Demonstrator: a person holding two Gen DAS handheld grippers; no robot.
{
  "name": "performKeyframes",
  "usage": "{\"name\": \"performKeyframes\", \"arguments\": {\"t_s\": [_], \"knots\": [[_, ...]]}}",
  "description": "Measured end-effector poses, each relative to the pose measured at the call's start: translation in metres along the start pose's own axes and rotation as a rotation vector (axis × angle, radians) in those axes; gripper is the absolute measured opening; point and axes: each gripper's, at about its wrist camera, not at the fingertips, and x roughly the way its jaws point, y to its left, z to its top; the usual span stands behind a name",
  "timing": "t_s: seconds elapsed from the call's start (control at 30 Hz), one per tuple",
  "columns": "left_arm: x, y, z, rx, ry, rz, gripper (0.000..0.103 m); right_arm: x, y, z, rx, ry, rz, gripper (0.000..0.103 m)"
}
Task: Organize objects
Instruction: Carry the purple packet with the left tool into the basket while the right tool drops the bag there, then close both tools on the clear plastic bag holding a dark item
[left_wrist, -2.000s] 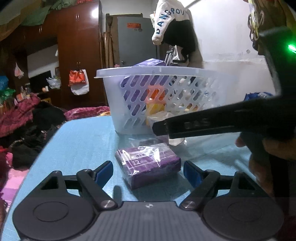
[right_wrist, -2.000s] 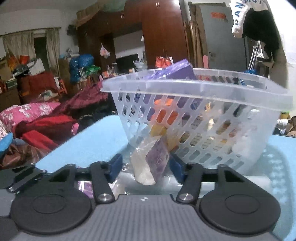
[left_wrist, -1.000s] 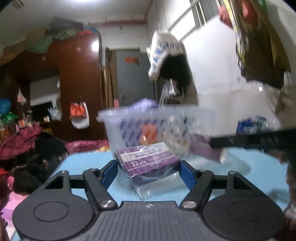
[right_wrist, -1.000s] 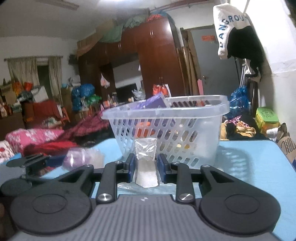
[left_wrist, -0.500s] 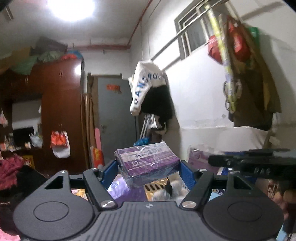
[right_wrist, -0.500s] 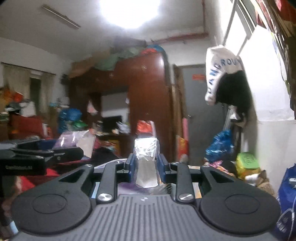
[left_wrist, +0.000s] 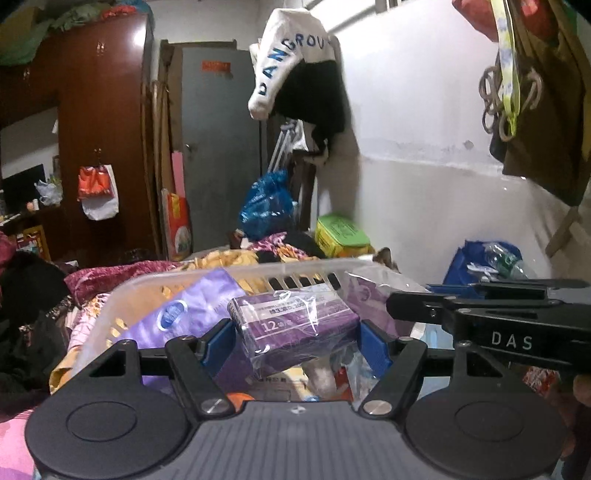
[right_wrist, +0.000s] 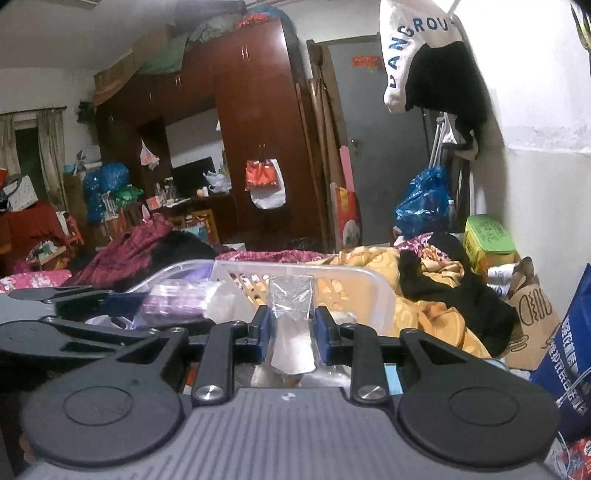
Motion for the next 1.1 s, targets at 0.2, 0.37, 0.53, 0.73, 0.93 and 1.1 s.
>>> {"name": "performKeyframes", "arguments": {"t_s": [0.2,0.37,0.53,0.73,0.93,1.1], "knots": [[-0.005,0.005,-0.009,-0.003,-0.023,-0.01,0.082,-0.007,-0.007,-0.007,0.016,0.006,-0.003,0.045],[-0.042,0.004,-0.018,0.0,-0.125,-0.015,0.092,-0.047,-0.022,-0.017,0.064,-0.132,-0.011,0.099],[-0.091,0.009,-0.048,-0.044,-0.149,-0.018,0.093,-0.098,-0.049,-0.054,0.138,-0.17,0.025,0.103],[-0.114,0.021,-0.121,-0.08,-0.067,0.028,0.095,-0.081,-0.061,-0.099,0.167,0.077,0.025,0.103],[-0.073,0.058,-0.133,-0.235,0.115,0.05,0.088,-0.048,-0.05,-0.099,0.115,0.175,0.046,0.098],[-0.058,0.064,-0.141,-0.224,0.157,0.045,0.087,-0.027,-0.056,-0.107,0.121,0.252,0.061,0.082]]}}
